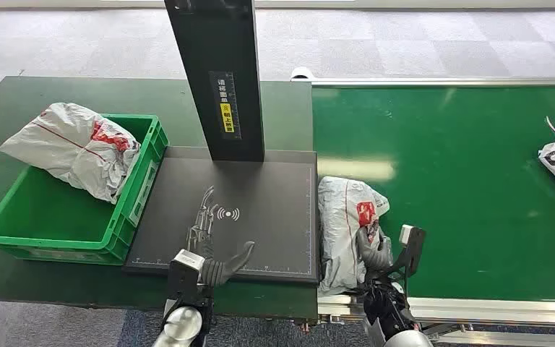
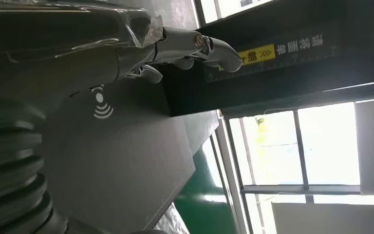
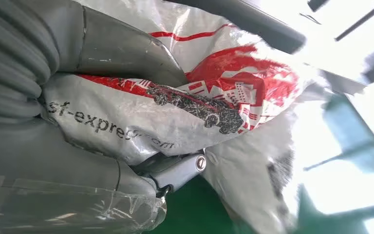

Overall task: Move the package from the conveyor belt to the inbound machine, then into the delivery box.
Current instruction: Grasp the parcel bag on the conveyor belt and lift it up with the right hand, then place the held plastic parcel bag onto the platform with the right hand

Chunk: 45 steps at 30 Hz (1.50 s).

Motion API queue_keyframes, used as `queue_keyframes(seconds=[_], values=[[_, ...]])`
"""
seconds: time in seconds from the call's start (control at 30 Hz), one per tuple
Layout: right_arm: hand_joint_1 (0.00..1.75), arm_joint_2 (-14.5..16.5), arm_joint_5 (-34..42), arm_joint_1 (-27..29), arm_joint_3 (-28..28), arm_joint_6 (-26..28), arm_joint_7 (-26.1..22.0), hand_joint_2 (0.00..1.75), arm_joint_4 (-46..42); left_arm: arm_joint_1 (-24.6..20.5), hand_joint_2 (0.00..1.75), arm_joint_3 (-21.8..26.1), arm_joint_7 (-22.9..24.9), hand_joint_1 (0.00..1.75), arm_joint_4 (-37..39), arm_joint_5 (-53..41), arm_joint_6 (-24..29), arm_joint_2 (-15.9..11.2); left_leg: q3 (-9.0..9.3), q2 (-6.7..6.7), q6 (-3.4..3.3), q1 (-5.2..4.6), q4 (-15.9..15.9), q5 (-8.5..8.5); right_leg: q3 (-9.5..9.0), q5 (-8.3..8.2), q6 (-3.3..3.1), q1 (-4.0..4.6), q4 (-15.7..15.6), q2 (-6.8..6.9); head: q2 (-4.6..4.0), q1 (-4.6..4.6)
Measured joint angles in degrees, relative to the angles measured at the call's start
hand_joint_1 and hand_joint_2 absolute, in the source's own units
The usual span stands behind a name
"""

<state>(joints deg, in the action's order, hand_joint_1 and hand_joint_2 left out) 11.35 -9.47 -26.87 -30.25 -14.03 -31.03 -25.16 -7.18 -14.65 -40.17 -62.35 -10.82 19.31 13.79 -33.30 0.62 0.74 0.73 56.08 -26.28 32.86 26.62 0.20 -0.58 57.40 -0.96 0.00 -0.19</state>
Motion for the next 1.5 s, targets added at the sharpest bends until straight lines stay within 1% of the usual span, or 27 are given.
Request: queue_keyframes(seconds=[0.07, 0.13, 0.2, 0.3, 0.37, 0.47, 0.57, 0.63, 0.67, 0.7, 0.77, 0.87, 0.97, 1.07, 1.13, 1.23, 1.33, 1.5], values=[[1.75, 0.3, -0.4, 1.7, 0.5, 0.8, -0.1, 1.75, -4.5, 0.7, 1.75, 0.5, 0.0, 0.00, -1.2, 0.0, 0.2, -0.2, -0.01, 0.02, 0.00, 0.00, 0.0, 0.00, 0.01, 0.01, 0.02, 0.00, 0.0, 0.02, 0.00, 0.01], [1.75, 1.5, -0.7, 6.3, 2.0, 2.1, 0.0, 1.75, -15.5, 2.2, 1.75, 1.5, 0.0, 0.00, -4.0, 0.0, 0.6, -0.7, -0.05, 0.06, 0.01, -0.01, 0.0, -0.02, 0.03, 0.08, 0.02, -0.01, 0.0, 0.07, 0.00, 0.00], [1.75, 3.1, -0.3, 12.5, 4.6, 3.3, -0.2, 1.75, -28.5, 3.9, 1.75, 2.5, 0.0, 0.00, -7.4, 0.5, 1.3, -1.4, -0.10, 0.12, 0.01, 0.00, 0.0, -0.05, 0.06, 0.18, -0.02, 0.00, 0.0, 0.15, 0.00, -0.01], [1.75, 4.7, 1.0, 20.9, 9.3, 5.0, -2.6, 1.75, -45.7, 6.0, 1.75, 4.3, 0.0, 0.00, -12.7, 1.5, 2.4, -2.3, -0.16, 0.10, 0.03, 0.02, 0.0, -0.13, 0.13, 0.27, -0.09, 0.03, 0.0, 0.18, 0.00, -0.02], [1.75, 5.3, 1.7, 24.9, 12.3, 5.9, -3.6, 1.75, -54.5, 7.2, 1.75, 5.5, 0.0, 0.00, -15.9, 1.9, 2.6, -2.9, -0.15, 0.02, 0.07, 0.03, -0.1, -0.19, 0.14, 0.32, -0.14, 0.05, 0.0, 0.13, 0.00, -0.02], [1.75, 5.6, 2.4, 27.8, 15.6, 6.9, -3.4, 1.75, -62.6, 8.5, 1.75, 6.8, 0.0, 0.00, -19.2, 1.8, 2.5, -3.4, -0.11, -0.01, 0.09, 0.04, -0.1, -0.20, 0.11, 0.35, -0.14, 0.06, 0.0, 0.10, 0.00, -0.02], [1.75, 5.6, 4.9, 27.6, 17.2, 6.8, -1.7, 1.75, -65.6, 9.1, 1.75, 7.4, 0.0, 0.00, -21.0, 1.3, 2.4, -3.6, -0.08, 0.00, 0.08, 0.03, -0.1, -0.18, 0.03, 0.35, -0.13, 0.05, 0.0, 0.11, 0.00, -0.01], [1.75, 5.5, 7.1, 25.9, 17.6, 5.1, 0.9, 1.75, -64.6, 9.1, 1.75, 7.5, 0.0, 0.00, -21.4, 0.9, 2.1, -3.6, -0.06, -0.02, 0.05, 0.01, -0.1, -0.16, -0.02, 0.30, -0.11, 0.03, 0.0, 0.10, 0.00, 0.00], [1.75, 5.3, 7.6, 24.2, 17.8, 3.7, 2.3, 1.75, -62.7, 8.8, 1.75, 7.6, 0.0, 0.00, -21.4, 0.7, 1.9, -3.5, -0.05, -0.08, 0.04, 0.00, -0.1, -0.14, -0.02, 0.24, -0.10, 0.03, 0.0, 0.06, 0.00, 0.01], [1.75, 5.1, 7.7, 21.9, 18.0, 2.2, 3.4, 1.75, -59.7, 8.3, 1.75, 7.6, 0.0, 0.00, -21.2, 0.5, 1.7, -3.5, -0.04, -0.16, 0.02, 0.00, 0.0, -0.11, 0.00, 0.17, -0.09, 0.02, 0.0, 0.01, 0.00, 0.01], [1.75, 4.9, 7.1, 15.9, 18.6, 0.0, 4.4, 1.75, -50.9, 6.4, 1.75, 7.4, 0.0, 0.00, -20.1, 0.0, 1.2, -3.3, -0.02, -0.25, -0.02, 0.00, 0.0, 0.01, 0.04, 0.04, -0.06, 0.02, 0.0, -0.06, 0.00, 0.01], [1.75, 4.9, 6.2, 7.0, 19.5, -0.6, 4.2, 1.75, -37.3, 2.9, 1.75, 6.7, 0.0, 0.00, -17.3, -0.5, 0.8, -2.6, -0.06, -0.08, -0.05, 0.01, 0.0, 0.25, 0.06, -0.09, -0.02, 0.02, 0.0, 0.05, 0.00, 0.01], [1.75, 5.1, 6.0, 1.0, 20.1, -1.5, 5.2, 1.75, -27.9, 0.6, 1.75, 6.3, 0.0, 0.00, -14.8, -0.5, 0.3, -2.2, -0.08, 0.03, -0.04, 0.02, 0.0, 0.30, 0.06, -0.11, -0.02, 0.03, 0.0, 0.15, 0.00, -0.01], [1.75, 5.8, 5.8, -3.5, 20.4, -3.5, 8.5, 1.75, -20.2, -2.4, 1.75, 6.2, 0.0, 0.00, -11.5, -0.5, -0.6, -1.6, -0.14, 0.03, -0.04, 0.03, 0.0, 0.30, 0.11, -0.11, -0.02, 0.04, 0.0, 0.14, 0.00, 0.00], [1.75, 6.9, 5.3, -5.8, 20.8, -4.0, 9.8, 1.75, -15.7, -4.9, 1.75, 6.2, 0.0, 0.00, -8.9, -0.5, -0.5, -1.1, -0.18, 0.03, -0.04, 0.02, 0.0, 0.30, 0.17, -0.11, -0.02, 0.04, 0.0, 0.14, 0.00, -0.01], [1.75, 8.3, 5.1, -8.2, 21.6, -4.2, 10.2, 1.75, -10.8, -7.4, 1.75, 6.3, 0.0, 0.00, -6.0, -0.5, -0.4, -0.6, -0.24, 0.03, -0.04, 0.02, 0.0, 0.29, 0.23, -0.11, -0.02, 0.04, 0.0, 0.14, 0.00, -0.01], [1.75, 9.0, 7.1, -9.6, 23.0, -4.1, 10.1, 1.75, -7.3, -8.3, 1.75, 6.3, 0.0, 0.00, -4.5, -0.5, -0.5, -0.5, -0.28, 0.02, -0.03, 0.02, 0.0, 0.29, 0.27, -0.10, -0.01, 0.03, 0.0, 0.13, 0.00, 0.00], [1.75, 9.6, 11.8, -10.2, 27.4, -3.7, 9.9, 1.75, -3.7, -9.5, 1.75, 6.3, 0.0, 0.00, -2.6, -0.5, -0.7, -0.1, -0.30, 0.02, -0.02, 0.02, 0.0, 0.28, 0.30, -0.10, -0.01, 0.03, 0.0, 0.13, 0.00, 0.00]])
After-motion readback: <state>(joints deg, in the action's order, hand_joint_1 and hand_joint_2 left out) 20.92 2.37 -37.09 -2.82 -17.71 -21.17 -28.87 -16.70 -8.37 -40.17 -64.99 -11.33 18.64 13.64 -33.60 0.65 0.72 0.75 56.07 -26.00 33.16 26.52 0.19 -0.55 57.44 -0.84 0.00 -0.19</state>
